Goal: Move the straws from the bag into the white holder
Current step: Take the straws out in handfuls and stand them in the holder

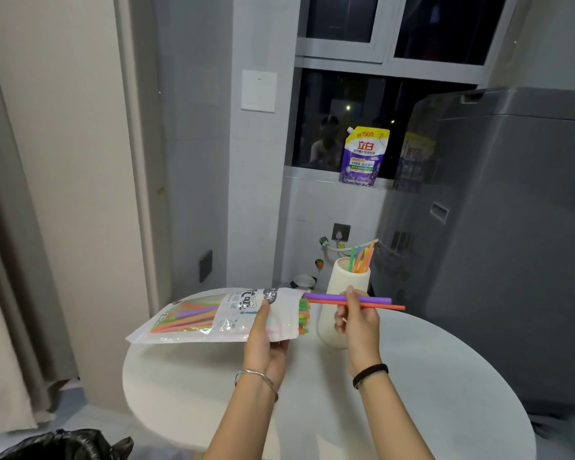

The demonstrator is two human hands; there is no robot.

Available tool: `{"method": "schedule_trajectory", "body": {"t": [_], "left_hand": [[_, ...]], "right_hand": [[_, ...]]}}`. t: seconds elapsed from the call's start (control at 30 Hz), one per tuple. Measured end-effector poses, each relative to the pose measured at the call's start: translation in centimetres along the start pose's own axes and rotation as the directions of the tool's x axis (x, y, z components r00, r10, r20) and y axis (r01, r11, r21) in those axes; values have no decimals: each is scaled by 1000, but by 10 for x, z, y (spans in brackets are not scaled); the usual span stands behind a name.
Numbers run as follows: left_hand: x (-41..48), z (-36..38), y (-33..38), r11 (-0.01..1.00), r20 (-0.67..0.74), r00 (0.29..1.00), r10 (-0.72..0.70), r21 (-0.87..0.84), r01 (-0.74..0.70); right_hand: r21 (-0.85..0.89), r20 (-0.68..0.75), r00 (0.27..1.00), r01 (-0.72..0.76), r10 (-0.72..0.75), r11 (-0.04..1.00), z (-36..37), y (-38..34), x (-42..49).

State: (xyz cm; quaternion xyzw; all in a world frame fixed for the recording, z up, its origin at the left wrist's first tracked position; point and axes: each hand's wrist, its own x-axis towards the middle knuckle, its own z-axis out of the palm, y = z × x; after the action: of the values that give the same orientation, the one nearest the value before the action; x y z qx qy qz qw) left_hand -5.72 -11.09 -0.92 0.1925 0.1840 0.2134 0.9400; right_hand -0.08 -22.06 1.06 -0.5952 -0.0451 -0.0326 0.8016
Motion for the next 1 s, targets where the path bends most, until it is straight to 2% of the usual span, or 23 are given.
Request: {"method": "schedule_trajectory", "body": {"t": [0.07, 0.23, 0.37, 0.53, 0.67, 0.8, 1.0], "left_hand": [[2, 1, 0, 1000, 3, 1000, -8, 0, 8], [-2, 14, -7, 999, 25, 999, -40, -8, 40], [6, 22, -5, 997, 32, 998, -54, -57, 56], [22, 22, -2, 998, 21, 999, -39, -50, 40], [32, 24, -5, 999, 14, 999, -33, -26, 33], [38, 26, -11, 999, 17, 999, -43, -12, 43], [44, 25, -15, 999, 25, 999, -33, 5, 33]], "right_hand": [[-4, -16, 999, 30, -30, 1000, -3, -1, 3], [-74, 108, 991, 80, -72, 994, 6, -3, 6], [-122, 71, 971, 234, -227, 964, -6, -26, 25], [-230, -7, 907, 409, -422, 883, -32, -75, 61], [-333, 32, 863, 485, -504, 809, -40, -104, 87], [-437, 135, 846, 519, -516, 735, -34, -109, 103], [-575, 292, 852, 520, -434, 632, -25, -105, 122]]}}
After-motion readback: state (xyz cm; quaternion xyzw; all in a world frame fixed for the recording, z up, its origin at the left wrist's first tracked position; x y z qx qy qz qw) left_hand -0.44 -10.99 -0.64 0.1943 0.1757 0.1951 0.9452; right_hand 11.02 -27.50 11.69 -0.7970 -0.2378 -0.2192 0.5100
